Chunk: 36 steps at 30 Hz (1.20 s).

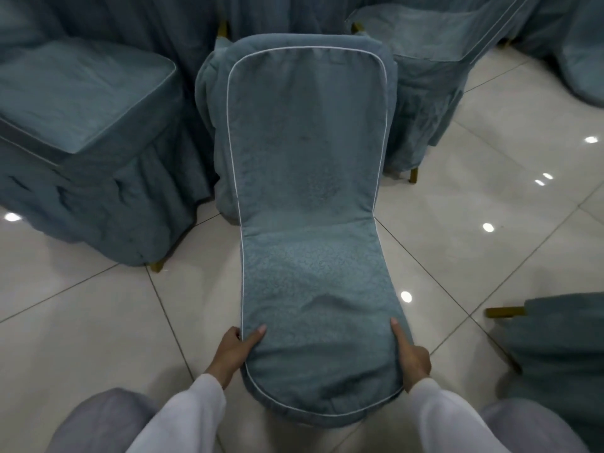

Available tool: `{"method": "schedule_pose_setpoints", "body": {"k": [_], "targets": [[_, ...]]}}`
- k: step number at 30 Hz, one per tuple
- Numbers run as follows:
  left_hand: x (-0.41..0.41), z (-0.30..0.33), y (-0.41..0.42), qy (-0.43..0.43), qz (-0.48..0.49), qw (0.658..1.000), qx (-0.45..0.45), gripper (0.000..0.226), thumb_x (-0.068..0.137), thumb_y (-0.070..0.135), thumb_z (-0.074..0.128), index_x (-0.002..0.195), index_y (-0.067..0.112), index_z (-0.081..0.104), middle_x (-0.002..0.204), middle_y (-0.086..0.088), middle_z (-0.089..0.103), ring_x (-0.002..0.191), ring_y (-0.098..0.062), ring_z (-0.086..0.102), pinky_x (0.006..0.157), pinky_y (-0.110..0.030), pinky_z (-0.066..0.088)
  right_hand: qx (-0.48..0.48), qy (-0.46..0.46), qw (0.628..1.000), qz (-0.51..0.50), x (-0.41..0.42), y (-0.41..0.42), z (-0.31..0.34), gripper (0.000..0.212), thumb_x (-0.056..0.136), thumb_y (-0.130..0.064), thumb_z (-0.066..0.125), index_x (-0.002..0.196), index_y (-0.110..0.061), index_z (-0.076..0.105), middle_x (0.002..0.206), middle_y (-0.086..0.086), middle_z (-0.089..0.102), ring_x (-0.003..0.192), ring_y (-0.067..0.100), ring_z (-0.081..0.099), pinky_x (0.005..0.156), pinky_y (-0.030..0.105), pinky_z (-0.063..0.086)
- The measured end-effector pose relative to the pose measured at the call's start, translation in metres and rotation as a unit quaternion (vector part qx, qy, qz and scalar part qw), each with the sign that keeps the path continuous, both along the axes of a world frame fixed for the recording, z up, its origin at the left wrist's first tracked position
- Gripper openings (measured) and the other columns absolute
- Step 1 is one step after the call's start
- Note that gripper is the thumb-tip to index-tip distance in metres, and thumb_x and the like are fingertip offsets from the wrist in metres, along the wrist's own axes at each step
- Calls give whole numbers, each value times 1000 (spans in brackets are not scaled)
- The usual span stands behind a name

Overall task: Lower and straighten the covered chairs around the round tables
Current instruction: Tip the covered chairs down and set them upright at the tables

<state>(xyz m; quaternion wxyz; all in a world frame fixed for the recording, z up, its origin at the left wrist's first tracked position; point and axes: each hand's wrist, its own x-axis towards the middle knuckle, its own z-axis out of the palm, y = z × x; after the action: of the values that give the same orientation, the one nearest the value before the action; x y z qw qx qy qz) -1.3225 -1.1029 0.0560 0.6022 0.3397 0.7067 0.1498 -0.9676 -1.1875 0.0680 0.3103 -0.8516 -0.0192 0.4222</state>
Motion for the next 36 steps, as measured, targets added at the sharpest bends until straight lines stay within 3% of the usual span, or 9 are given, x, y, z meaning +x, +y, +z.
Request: {"method": "schedule_pose_setpoints", "body": {"k": [4, 7, 10, 17, 23, 27, 30, 36], "targets": [[7, 90, 5, -35, 17, 999, 19, 53, 81, 53, 77, 113, 12, 66, 101, 4, 73, 88, -14, 72, 71, -22, 57, 10, -68, 997, 31, -4, 8, 92, 92, 62, -95, 61, 105, -14, 63, 102, 8, 66, 93, 35, 65, 92, 49, 56], [7, 153, 4, -29, 35, 999, 8, 51, 84, 52, 75, 115, 12, 66, 101, 0, 71, 88, -16, 70, 78, -25, 55, 20, -93, 994, 59, -8, 8, 162, 75, 72, -91, 55, 92, -19, 65, 93, 6, 68, 83, 30, 65, 87, 48, 57], [7, 205, -9, -32, 47, 998, -15, 66, 81, 58, 75, 123, 9, 64, 109, -6, 71, 94, -22, 70, 85, -31, 55, 24, -96, 993, 63, -6, 2, 228, 69, 77, -86, 56, 94, -19, 66, 94, 6, 69, 82, 28, 64, 84, 44, 56], [42, 298, -40, -68, 48, 994, -66, 75, 85, 58, 68, 131, -1, 59, 101, -6, 68, 93, -25, 67, 78, -29, 53, 33, -137, 988, 70, 31, -3, 360, 58, 84, -70, 65, 102, -15, 65, 102, 8, 66, 88, 30, 61, 81, 36, 46], [52, 316, -64, -14, 89, 994, -59, 89, 82, 75, 58, 129, 0, 61, 111, -13, 68, 96, -29, 66, 89, -36, 53, 1, -172, 983, 67, 31, -14, 388, 77, 63, -89, 62, 95, -19, 70, 94, 3, 71, 86, 30, 67, 90, 48, 56], [42, 325, -85, 11, 92, 994, -51, 94, 78, 82, 55, 128, 3, 63, 122, -17, 68, 100, -31, 65, 97, -41, 52, 16, -174, 982, 70, 17, -31, 398, 70, 71, -78, 72, 99, -14, 71, 95, 7, 73, 86, 31, 67, 84, 42, 58], [31, 332, -103, 28, 95, 994, -51, 96, 75, 85, 55, 125, 4, 65, 121, -16, 69, 100, -31, 65, 97, -41, 52, 5, -176, 981, 74, 9, -46, 400, 72, 69, -81, 70, 96, -15, 69, 93, 7, 71, 84, 31, 67, 81, 43, 57], [-11, 355, -131, 49, 94, 993, -51, 96, 70, 87, 56, 120, 7, 70, 116, -14, 71, 102, -31, 67, 97, -41, 53, 2, -163, 983, 85, -34, -83, 408, 54, 78, -67, 74, 89, -15, 62, 94, 12, 68, 83, 32, 64, 77, 39, 53]]}}
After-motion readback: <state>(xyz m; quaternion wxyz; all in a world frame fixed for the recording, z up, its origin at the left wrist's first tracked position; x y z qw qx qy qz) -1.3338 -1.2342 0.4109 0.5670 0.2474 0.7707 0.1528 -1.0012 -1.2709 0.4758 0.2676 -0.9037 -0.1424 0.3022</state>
